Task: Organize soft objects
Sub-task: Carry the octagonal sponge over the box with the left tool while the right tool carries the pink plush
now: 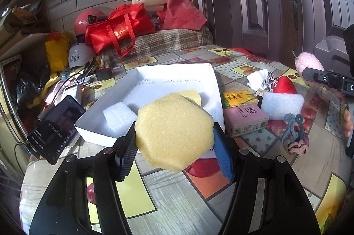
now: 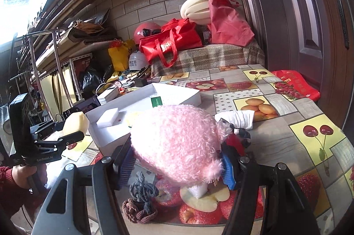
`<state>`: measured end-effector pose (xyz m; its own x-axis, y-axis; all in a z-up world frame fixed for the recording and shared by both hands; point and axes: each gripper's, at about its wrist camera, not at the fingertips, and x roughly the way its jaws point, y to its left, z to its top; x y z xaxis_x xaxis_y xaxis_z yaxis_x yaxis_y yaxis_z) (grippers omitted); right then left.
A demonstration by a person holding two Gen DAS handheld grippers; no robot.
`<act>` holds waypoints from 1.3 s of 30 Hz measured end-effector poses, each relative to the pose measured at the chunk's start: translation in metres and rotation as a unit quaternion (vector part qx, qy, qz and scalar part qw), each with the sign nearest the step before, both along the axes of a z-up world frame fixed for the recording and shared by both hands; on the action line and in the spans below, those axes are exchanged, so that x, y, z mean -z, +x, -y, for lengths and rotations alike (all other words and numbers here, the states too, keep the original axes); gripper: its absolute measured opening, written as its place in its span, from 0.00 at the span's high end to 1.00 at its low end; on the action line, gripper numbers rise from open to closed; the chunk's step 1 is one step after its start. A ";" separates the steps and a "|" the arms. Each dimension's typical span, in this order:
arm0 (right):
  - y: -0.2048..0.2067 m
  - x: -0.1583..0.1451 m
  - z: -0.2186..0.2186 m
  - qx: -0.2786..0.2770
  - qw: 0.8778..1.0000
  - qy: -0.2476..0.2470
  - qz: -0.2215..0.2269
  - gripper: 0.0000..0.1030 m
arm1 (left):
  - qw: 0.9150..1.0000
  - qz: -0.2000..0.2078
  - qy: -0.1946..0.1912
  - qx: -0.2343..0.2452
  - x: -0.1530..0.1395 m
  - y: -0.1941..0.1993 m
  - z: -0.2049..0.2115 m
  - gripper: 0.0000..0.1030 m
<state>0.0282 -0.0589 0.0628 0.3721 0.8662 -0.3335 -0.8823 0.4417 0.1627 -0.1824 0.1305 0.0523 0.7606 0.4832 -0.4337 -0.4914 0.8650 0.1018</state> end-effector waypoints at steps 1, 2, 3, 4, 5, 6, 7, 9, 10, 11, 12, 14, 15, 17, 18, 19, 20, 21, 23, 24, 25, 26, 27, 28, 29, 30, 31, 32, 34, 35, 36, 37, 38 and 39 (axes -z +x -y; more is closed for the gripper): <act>-0.002 0.001 -0.006 -0.008 1.000 -0.001 -0.001 0.37 | 1.000 0.001 0.002 -0.007 0.000 0.000 -0.003 0.38; -0.006 0.001 -0.011 -0.015 1.000 -0.003 -0.001 0.37 | 1.000 0.001 0.006 -0.012 0.000 0.002 -0.005 0.38; -0.010 0.001 -0.018 -0.023 1.000 -0.005 0.001 0.37 | 1.000 0.001 0.009 -0.019 0.000 0.004 -0.009 0.38; -0.015 0.001 -0.024 -0.032 0.999 -0.008 0.004 0.37 | 1.000 0.000 0.011 -0.025 0.001 0.006 -0.014 0.38; -0.020 0.001 -0.031 -0.040 0.999 -0.012 0.008 0.37 | 0.999 -0.001 0.010 -0.031 0.001 0.008 -0.020 0.38; -0.025 0.001 -0.038 -0.048 0.999 -0.015 0.013 0.37 | 0.999 -0.003 0.006 -0.037 0.003 0.012 -0.027 0.38; -0.031 0.001 -0.045 -0.056 0.998 -0.018 0.019 0.37 | 0.999 -0.004 0.002 -0.045 0.003 0.016 -0.035 0.38; -0.042 0.002 -0.057 -0.072 0.997 -0.021 0.029 0.37 | 0.998 -0.001 0.001 -0.057 0.003 0.021 -0.047 0.38; -0.047 0.003 -0.063 -0.077 0.996 -0.023 0.032 0.37 | 0.998 0.002 0.005 -0.064 0.004 0.024 -0.052 0.38; -0.050 0.003 -0.068 -0.081 0.996 -0.024 0.033 0.37 | 0.998 0.005 0.007 -0.070 0.004 0.026 -0.057 0.38; -0.052 0.004 -0.074 -0.084 0.996 -0.025 0.033 0.37 | 0.997 0.007 0.007 -0.074 0.003 0.027 -0.061 0.38; -0.055 0.005 -0.084 -0.090 0.995 -0.029 0.032 0.37 | 0.997 0.014 0.004 -0.080 0.003 0.029 -0.070 0.38; -0.057 0.006 -0.089 -0.091 0.995 -0.031 0.030 0.37 | 0.997 0.015 0.002 -0.081 0.003 0.031 -0.073 0.38; -0.059 0.008 -0.099 -0.094 0.995 -0.036 0.027 0.37 | 0.997 0.014 -0.004 -0.082 0.003 0.035 -0.081 0.38; -0.060 0.009 -0.104 -0.096 0.994 -0.040 0.026 0.37 | 0.997 0.014 -0.005 -0.081 0.003 0.037 -0.083 0.38; -0.061 0.010 -0.110 -0.098 0.994 -0.044 0.024 0.37 | 0.997 0.015 -0.004 -0.081 0.003 0.039 -0.085 0.38; -0.063 0.012 -0.115 -0.100 0.994 -0.046 0.022 0.37 | 0.996 0.016 -0.003 -0.082 0.003 0.040 -0.088 0.38; -0.064 0.013 -0.120 -0.101 0.993 -0.048 0.021 0.37 | 0.996 0.017 -0.003 -0.084 0.002 0.043 -0.091 0.38; -0.068 0.014 -0.129 -0.104 0.993 -0.052 0.021 0.37 | 0.996 0.020 -0.004 -0.090 0.001 0.045 -0.098 0.38; -0.070 0.015 -0.134 -0.104 0.993 -0.054 0.024 0.37 | 0.995 0.023 -0.006 -0.093 0.001 0.046 -0.102 0.38; -0.071 0.015 -0.139 -0.103 0.993 -0.056 0.027 0.37 | 0.995 0.026 -0.009 -0.098 0.001 0.046 -0.107 0.38; -0.072 0.015 -0.144 -0.102 0.993 -0.058 0.030 0.37 | 0.994 0.028 -0.014 -0.102 0.001 0.046 -0.112 0.38; -0.073 0.016 -0.149 -0.101 0.993 -0.060 0.032 0.37 | 0.994 0.029 -0.020 -0.105 0.001 0.047 -0.117 0.38; -0.072 0.016 -0.154 -0.098 0.993 -0.062 0.033 0.37 | 0.993 0.030 -0.025 -0.109 0.001 0.048 -0.122 0.38; -0.071 0.016 -0.160 -0.096 0.993 -0.066 0.033 0.37 | 0.993 0.031 -0.028 -0.111 0.001 0.048 -0.126 0.38; -0.070 0.016 -0.165 -0.093 0.993 -0.069 0.031 0.37 | 0.993 0.031 -0.029 -0.112 0.001 0.050 -0.129 0.38; -0.067 0.017 -0.170 -0.090 0.993 -0.073 0.027 0.37 | 0.993 0.031 -0.028 -0.113 0.001 0.051 -0.132 0.38; -0.063 0.017 -0.174 -0.086 0.993 -0.077 0.021 0.37 | 0.993 0.029 -0.026 -0.114 0.001 0.053 -0.134 0.38; -0.055 0.019 -0.181 -0.077 0.993 -0.084 0.002 0.37 | 0.993 0.022 -0.019 -0.118 0.001 0.061 -0.136 0.38; -0.050 0.020 -0.183 -0.073 0.994 -0.086 -0.010 0.37 | 0.993 0.016 -0.015 -0.119 0.002 0.066 -0.138 0.38; -0.046 0.022 -0.187 -0.070 0.993 -0.089 -0.021 0.37 | 0.993 0.011 -0.011 -0.119 0.002 0.070 -0.139 0.38; -0.042 0.023 -0.190 -0.067 0.993 -0.093 -0.031 0.37 | 0.993 0.006 -0.008 -0.118 0.002 0.074 -0.140 0.38; -0.038 0.025 -0.193 -0.066 0.992 -0.099 -0.042 0.37 | 0.993 0.003 -0.005 -0.118 0.002 0.078 -0.141 0.38; -0.036 0.028 -0.196 -0.066 0.991 -0.105 -0.051 0.37 | 0.993 -0.001 -0.005 -0.116 0.003 0.080 -0.142 0.38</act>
